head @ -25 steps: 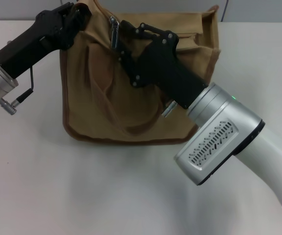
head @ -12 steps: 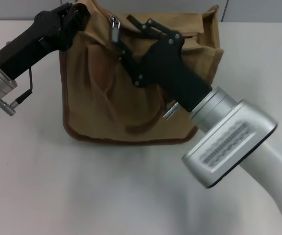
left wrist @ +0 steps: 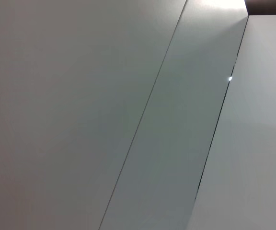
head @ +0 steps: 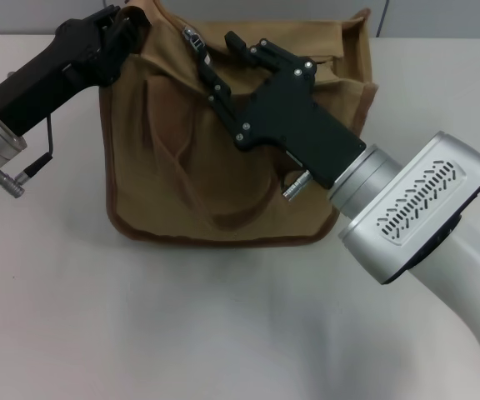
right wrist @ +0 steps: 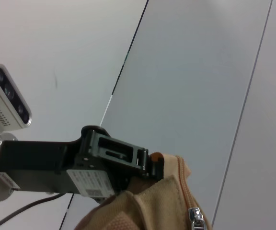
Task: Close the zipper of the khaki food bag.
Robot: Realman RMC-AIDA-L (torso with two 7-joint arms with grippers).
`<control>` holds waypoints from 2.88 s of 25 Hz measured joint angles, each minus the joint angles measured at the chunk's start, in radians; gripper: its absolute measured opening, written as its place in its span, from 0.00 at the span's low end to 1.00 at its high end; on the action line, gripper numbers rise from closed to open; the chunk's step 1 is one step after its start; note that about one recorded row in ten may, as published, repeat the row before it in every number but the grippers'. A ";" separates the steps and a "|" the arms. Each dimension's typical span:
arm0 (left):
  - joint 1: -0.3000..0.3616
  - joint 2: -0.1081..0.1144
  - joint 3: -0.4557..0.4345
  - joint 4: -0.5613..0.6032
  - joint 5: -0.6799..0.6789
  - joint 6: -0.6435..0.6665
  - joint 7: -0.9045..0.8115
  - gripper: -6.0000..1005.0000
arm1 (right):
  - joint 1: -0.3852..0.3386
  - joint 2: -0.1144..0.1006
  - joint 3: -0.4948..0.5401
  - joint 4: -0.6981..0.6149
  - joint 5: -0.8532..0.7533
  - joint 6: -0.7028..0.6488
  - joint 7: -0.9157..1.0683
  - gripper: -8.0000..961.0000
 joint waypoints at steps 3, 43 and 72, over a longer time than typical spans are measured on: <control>0.000 0.000 0.000 0.000 0.000 0.000 0.000 0.04 | -0.014 -0.008 0.001 0.025 -0.018 -0.031 0.088 0.43; -0.044 -0.002 0.009 0.001 -0.032 0.022 -0.077 0.03 | 0.182 -0.289 0.119 -0.252 -0.502 -0.406 1.817 0.42; -0.079 -0.002 0.074 0.004 -0.037 0.055 -0.088 0.03 | 0.486 -0.137 -0.063 -0.749 -0.487 -0.539 1.882 0.42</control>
